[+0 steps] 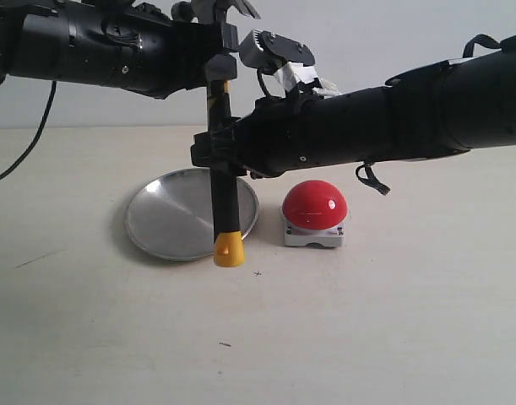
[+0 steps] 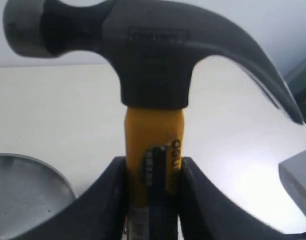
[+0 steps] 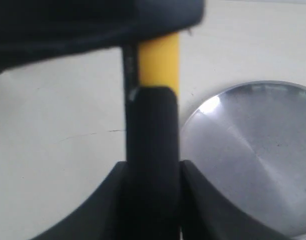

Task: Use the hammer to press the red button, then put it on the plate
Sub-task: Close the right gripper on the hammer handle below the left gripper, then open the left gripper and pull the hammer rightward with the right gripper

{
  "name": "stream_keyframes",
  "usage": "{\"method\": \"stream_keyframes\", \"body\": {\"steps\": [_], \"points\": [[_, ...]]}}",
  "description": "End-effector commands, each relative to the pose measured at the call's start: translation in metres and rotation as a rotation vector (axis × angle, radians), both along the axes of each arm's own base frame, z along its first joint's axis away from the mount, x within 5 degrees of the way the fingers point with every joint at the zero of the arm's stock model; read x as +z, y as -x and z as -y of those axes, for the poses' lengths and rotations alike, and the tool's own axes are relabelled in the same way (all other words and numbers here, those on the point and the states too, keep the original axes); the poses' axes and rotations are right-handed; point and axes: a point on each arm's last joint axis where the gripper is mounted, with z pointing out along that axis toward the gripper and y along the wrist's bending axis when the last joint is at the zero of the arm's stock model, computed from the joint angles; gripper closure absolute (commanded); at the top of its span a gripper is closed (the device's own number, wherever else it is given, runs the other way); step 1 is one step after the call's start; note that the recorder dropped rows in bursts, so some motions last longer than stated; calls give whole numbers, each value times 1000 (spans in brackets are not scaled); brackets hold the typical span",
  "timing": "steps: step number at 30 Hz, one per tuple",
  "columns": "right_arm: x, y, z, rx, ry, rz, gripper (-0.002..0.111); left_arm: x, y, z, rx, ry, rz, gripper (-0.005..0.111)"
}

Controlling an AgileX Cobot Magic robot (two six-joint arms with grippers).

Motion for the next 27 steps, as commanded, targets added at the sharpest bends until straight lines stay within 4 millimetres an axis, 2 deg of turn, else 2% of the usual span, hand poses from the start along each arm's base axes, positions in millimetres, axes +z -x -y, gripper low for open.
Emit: {"method": "stream_keyframes", "body": {"steps": [1,6,19,21,27], "points": [[1,-3,2,-33,5,-4,108,3,-3,-2,18,-8,29,107],[1,-4,2,-38,8,-4,108,3,-3,-2,1,-35,55,101],[-1,-7,6,-92,38,-8,108,5,-4,-4,-6,-74,97,50],[-2,-8,8,-114,54,-6,108,8,-2,-5,-10,-86,116,48],[7,-13,22,-257,131,31,108,24,9,-9,-60,-109,166,53]]}}
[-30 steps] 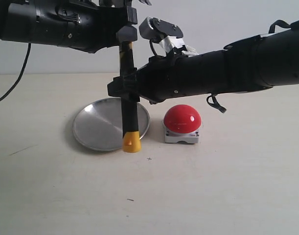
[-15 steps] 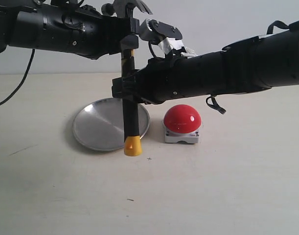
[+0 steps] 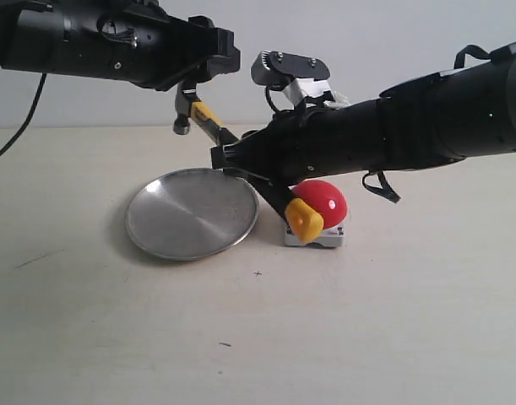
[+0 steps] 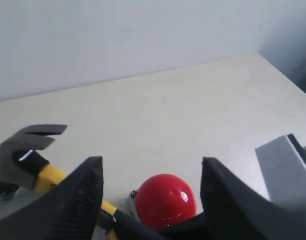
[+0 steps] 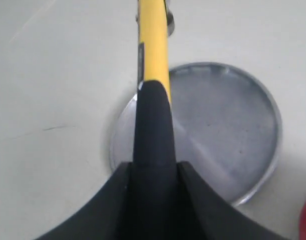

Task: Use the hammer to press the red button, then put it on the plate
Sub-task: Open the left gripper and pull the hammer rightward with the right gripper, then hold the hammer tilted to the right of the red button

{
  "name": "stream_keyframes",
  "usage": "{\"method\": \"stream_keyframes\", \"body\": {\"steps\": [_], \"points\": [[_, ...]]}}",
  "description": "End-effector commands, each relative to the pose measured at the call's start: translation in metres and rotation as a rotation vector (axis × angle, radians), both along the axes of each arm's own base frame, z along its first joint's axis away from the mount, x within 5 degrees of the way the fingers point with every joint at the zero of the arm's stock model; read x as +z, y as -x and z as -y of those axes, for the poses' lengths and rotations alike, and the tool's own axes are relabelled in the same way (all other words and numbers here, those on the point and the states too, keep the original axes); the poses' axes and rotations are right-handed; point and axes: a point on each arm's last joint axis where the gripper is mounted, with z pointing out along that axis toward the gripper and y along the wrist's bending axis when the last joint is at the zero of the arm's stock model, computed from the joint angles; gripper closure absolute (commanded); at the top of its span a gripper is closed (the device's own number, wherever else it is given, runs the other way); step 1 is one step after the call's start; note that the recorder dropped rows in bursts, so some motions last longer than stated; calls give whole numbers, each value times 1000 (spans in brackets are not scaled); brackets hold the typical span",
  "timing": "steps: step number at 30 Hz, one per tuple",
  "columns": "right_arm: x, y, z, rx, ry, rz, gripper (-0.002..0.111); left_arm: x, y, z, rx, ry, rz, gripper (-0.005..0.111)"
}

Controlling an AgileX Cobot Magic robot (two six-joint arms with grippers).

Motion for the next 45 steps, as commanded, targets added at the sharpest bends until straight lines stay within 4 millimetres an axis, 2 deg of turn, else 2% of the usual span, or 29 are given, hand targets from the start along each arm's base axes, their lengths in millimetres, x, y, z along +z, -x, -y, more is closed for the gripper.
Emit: {"method": "stream_keyframes", "body": {"steps": [1,4,8,9,12,15,17,22,30,36,40,45], "points": [[24,-4,11,-112,25,69,108,20,10,-5,-39,-13,56,54],[38,-1,17,-151,34,107,108,27,21,-8,-62,-8,62,63],[66,9,23,-169,14,174,108,25,38,-21,-47,-32,78,103],[71,12,24,-170,8,186,108,24,43,-26,-33,-51,97,106],[86,24,30,-177,-6,221,108,20,56,-41,16,-106,168,107],[95,38,38,-204,-4,242,108,19,71,-65,163,-112,256,107],[98,48,44,-221,2,250,108,19,87,-81,254,-106,318,107],[101,68,51,-203,7,267,108,22,142,-122,384,-52,472,107],[94,80,46,-117,-47,233,108,21,223,-181,512,146,700,107],[89,86,47,-101,-35,225,108,5,256,-197,490,181,822,107],[87,91,56,-154,18,238,108,-11,266,-201,473,176,888,107],[88,107,63,-141,36,266,108,-34,277,-202,429,94,997,107]]}}
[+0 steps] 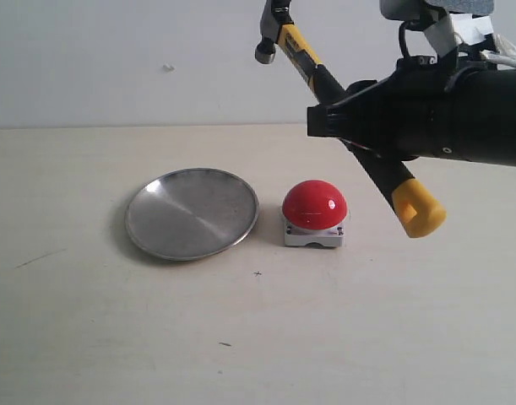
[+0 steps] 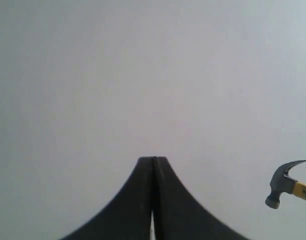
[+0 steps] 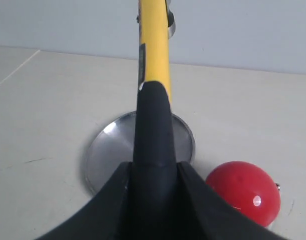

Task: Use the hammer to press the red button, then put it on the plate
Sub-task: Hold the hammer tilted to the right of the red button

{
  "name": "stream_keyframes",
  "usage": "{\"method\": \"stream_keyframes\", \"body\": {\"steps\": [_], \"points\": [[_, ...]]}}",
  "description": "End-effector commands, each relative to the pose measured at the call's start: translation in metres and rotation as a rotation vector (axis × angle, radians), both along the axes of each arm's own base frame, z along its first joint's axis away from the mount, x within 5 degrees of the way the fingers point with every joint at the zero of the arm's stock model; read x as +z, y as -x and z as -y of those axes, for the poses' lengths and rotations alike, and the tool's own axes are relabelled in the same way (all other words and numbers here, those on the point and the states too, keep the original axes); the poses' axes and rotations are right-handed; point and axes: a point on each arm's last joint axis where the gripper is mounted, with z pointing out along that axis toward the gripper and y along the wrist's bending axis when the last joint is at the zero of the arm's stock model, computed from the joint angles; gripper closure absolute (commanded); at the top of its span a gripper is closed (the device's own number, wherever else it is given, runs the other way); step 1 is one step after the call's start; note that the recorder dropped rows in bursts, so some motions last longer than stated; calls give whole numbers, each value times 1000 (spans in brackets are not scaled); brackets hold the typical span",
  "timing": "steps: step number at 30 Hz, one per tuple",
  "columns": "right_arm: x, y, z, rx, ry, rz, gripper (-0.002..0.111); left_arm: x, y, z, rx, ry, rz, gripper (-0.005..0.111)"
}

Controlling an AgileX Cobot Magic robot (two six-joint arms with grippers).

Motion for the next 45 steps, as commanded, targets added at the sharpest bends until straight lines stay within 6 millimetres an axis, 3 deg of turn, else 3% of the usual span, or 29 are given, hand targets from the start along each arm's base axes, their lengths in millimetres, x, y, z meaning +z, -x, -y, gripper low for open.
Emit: {"method": "stream_keyframes", "body": {"steps": [1,5,9,15,25,36,40,45], "points": [[12,11,3,32,-6,53,108,-14,5,2,-15,-74,43,107],[16,23,5,55,-21,70,108,-40,1,14,-100,-195,-71,107],[7,27,8,49,3,51,108,-64,0,23,-205,-239,-225,107],[-11,30,15,6,80,19,108,-81,4,32,-331,-309,-394,107],[-53,45,29,-58,170,-95,108,-80,5,33,-365,-221,-432,107],[-81,51,34,-75,228,-189,108,-80,5,33,-365,-221,-432,107],[-72,48,34,-83,217,-156,108,-80,5,33,-365,-223,-431,107],[-17,38,32,-114,142,26,108,-80,5,33,-366,-224,-432,107]]}}
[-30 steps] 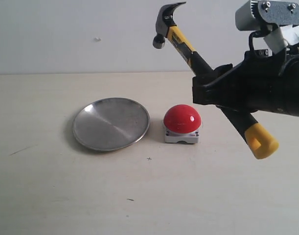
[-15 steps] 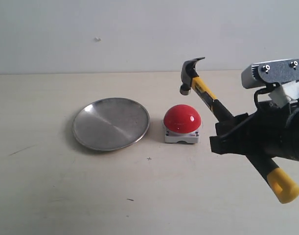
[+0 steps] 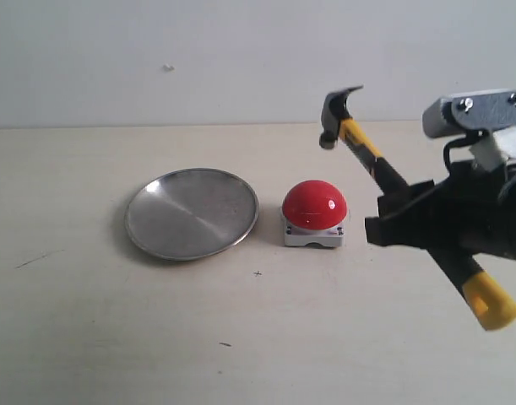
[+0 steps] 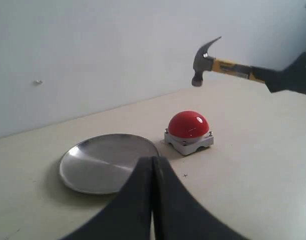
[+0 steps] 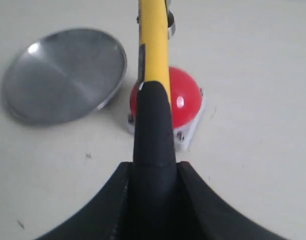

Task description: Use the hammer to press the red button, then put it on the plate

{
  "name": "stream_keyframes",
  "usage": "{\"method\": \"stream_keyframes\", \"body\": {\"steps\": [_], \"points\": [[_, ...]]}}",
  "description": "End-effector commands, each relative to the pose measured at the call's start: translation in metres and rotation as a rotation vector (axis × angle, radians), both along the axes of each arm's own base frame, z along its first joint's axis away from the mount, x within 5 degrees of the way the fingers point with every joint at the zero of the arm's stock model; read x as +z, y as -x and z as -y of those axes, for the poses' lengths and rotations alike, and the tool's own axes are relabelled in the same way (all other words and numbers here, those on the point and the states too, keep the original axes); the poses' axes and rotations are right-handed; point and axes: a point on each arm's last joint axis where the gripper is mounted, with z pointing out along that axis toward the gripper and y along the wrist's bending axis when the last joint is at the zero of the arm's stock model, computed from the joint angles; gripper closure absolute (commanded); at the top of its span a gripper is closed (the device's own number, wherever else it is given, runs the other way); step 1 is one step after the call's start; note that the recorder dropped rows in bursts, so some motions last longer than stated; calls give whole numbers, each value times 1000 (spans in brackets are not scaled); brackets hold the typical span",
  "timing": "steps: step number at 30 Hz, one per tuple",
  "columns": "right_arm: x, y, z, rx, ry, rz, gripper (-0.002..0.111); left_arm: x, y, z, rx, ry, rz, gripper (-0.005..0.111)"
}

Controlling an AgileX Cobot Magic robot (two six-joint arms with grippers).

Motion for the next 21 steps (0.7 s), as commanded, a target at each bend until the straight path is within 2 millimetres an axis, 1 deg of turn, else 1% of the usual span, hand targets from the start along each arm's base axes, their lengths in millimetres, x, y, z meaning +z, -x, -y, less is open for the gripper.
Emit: {"method": "stream_keyframes", "body": {"steps": [1,2,3,6,7,8,9,10,11,12,14,15,17,18,21], "points": [[43,-7,-2,3,-38,150,108,1,0,0,0,22,3,107],[46,-8,-2,2,-41,158,108,1,0,0,0,22,3,107],[45,-10,-3,2,-39,153,108,1,0,0,0,22,3,107],[33,-15,-5,0,-19,107,108,1,0,0,0,22,3,107],[12,-22,-7,-8,8,31,108,1,0,0,0,21,4,107],[0,-27,-8,-14,24,-14,108,1,0,0,0,21,4,107],[-30,-36,-12,-35,46,-129,108,1,0,0,0,21,4,107],[-42,-38,-13,-41,49,-178,108,1,0,0,0,21,4,107],[-63,-43,-17,-40,48,-258,108,1,0,0,0,21,4,107],[-64,-44,-19,-35,42,-263,108,1,0,0,0,21,4,107],[-45,-45,-19,-33,16,-201,108,1,0,0,0,21,4,107],[-32,-44,-19,-31,-4,-154,108,1,0,0,0,21,4,107],[-13,-42,-19,-22,-38,-94,108,1,0,0,0,21,4,107],[0,-39,-19,-5,-67,-53,108,1,0,0,0,21,4,107],[24,-32,-24,63,-141,11,108,1,0,0,0,21,4,107]]}}
